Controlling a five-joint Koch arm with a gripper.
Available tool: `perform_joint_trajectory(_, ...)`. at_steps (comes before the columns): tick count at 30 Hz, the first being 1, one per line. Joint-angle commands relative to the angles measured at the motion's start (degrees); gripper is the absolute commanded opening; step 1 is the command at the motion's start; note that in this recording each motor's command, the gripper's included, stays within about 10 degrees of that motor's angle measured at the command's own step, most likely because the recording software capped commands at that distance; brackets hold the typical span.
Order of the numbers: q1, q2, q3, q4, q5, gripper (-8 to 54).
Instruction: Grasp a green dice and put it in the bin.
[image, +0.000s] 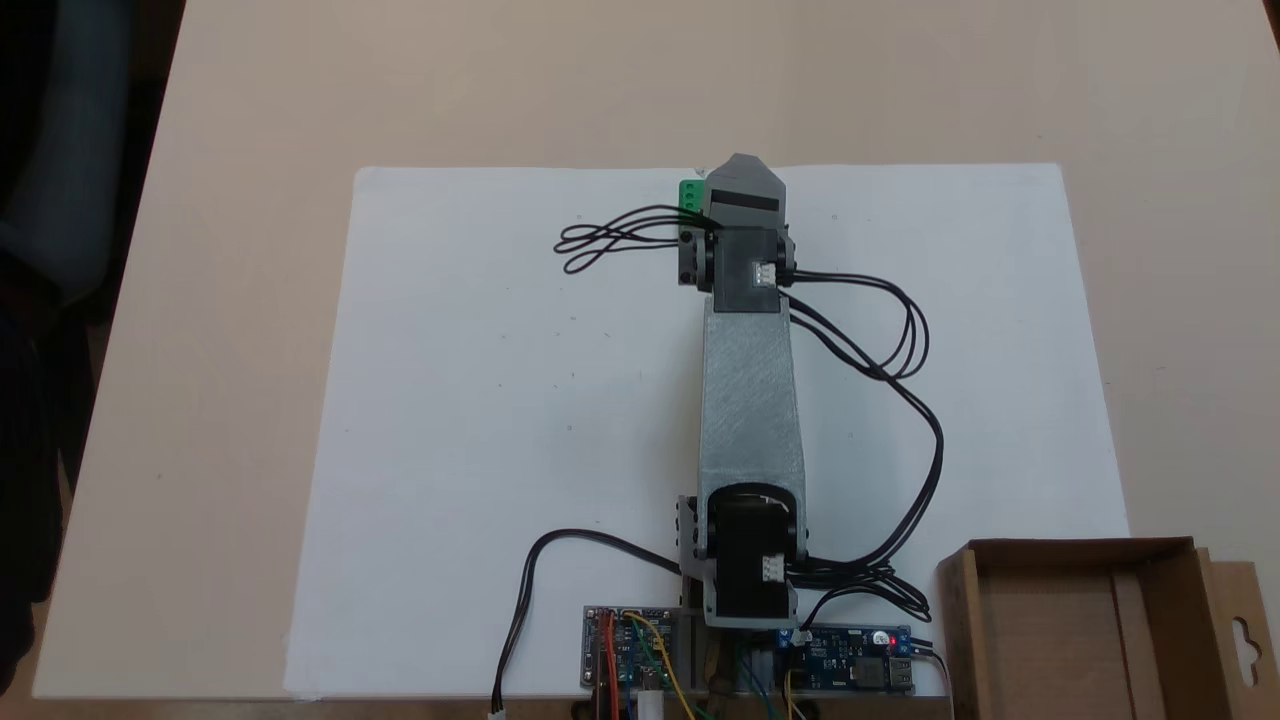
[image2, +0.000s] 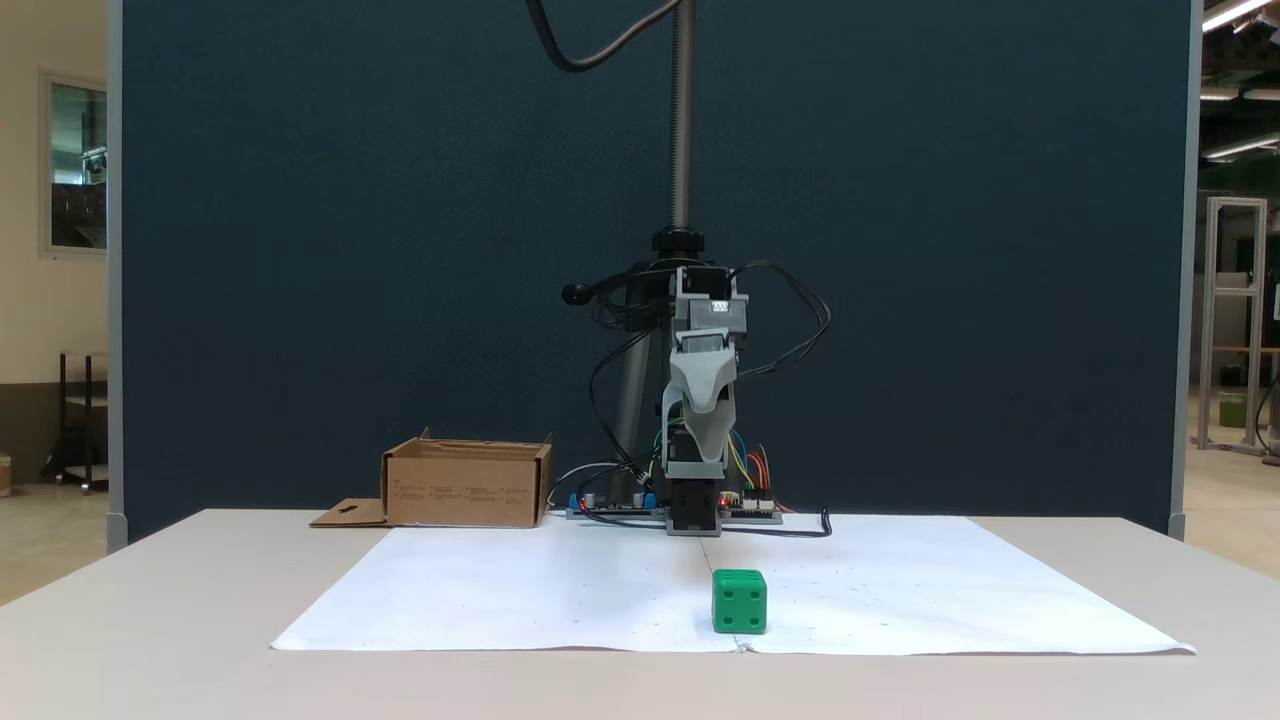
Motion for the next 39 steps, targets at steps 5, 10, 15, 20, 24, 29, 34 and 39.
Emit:
perform_joint_trajectory(5, 0.18, -5.63, -9.40, 1.93, 4.66, 41.6)
perform_joint_trajectory(10, -0.09, -12.39, -16.00, 5.54, 4.66, 41.6)
perform_joint_trajectory(15, -0.70, -19.51, -25.14, 12.74, 4.66, 41.5)
perform_joint_trajectory(20, -1.85, -26.37, -31.38, 16.00, 4.66, 41.5)
perform_joint_trajectory(24, -2.64, -31.99, -36.21, 18.19, 4.66, 41.5)
perform_joint_trajectory(29, -2.64, -38.67, -40.69, 19.34, 4.66, 41.3)
perform_joint_trajectory(34, -2.72, -42.45, -44.30, 22.06, 4.66, 41.2)
perform_joint_trajectory(39, -2.81, -44.21, -44.91, 22.94, 4.66, 41.2)
